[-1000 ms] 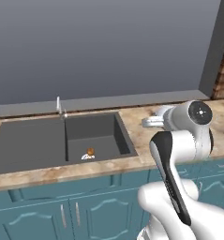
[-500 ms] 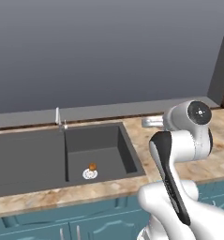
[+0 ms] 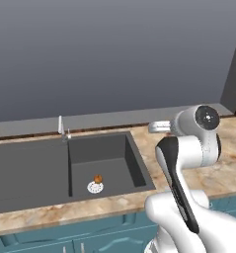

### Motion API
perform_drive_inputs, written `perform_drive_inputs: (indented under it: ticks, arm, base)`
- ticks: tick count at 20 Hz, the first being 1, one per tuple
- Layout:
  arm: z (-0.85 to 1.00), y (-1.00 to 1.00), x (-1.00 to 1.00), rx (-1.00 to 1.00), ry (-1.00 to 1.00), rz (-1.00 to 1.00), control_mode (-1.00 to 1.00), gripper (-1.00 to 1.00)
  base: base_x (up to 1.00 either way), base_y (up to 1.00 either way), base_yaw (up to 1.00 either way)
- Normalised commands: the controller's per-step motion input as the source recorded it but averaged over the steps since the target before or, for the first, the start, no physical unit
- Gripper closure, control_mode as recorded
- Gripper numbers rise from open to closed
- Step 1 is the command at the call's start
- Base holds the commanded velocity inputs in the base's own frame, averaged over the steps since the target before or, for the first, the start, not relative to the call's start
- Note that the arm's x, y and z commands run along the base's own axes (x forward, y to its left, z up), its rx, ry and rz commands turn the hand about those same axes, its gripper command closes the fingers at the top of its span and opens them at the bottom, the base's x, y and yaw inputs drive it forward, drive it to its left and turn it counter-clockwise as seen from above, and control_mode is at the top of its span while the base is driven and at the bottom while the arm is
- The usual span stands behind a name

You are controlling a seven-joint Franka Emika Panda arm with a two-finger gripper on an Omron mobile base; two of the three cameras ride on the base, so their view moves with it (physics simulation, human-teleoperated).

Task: Pick the tangerines from the cabinet and place them in one bowl. Pick the apple from the sink and place it in the other bowl.

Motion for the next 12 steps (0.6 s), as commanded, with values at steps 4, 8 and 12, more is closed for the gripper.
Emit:
perform_drive_inputs:
  ticks: [4, 8, 12]
  arm:
    - [0.0, 0.11, 0.45, 0.01, 0.17, 0.0, -1.0, -1.0]
    - [0.0, 0.12, 0.18, 0.02, 0.28, 0.03, -1.0, -1.0]
    - [-0.1, 0.22, 0.01, 0.02, 0.3, 0.05, -1.0, -1.0]
  base:
    - [0.0, 0.0, 0.0]
    - [0.0, 0.0, 0.0]
    - [0.0, 0.0, 0.0]
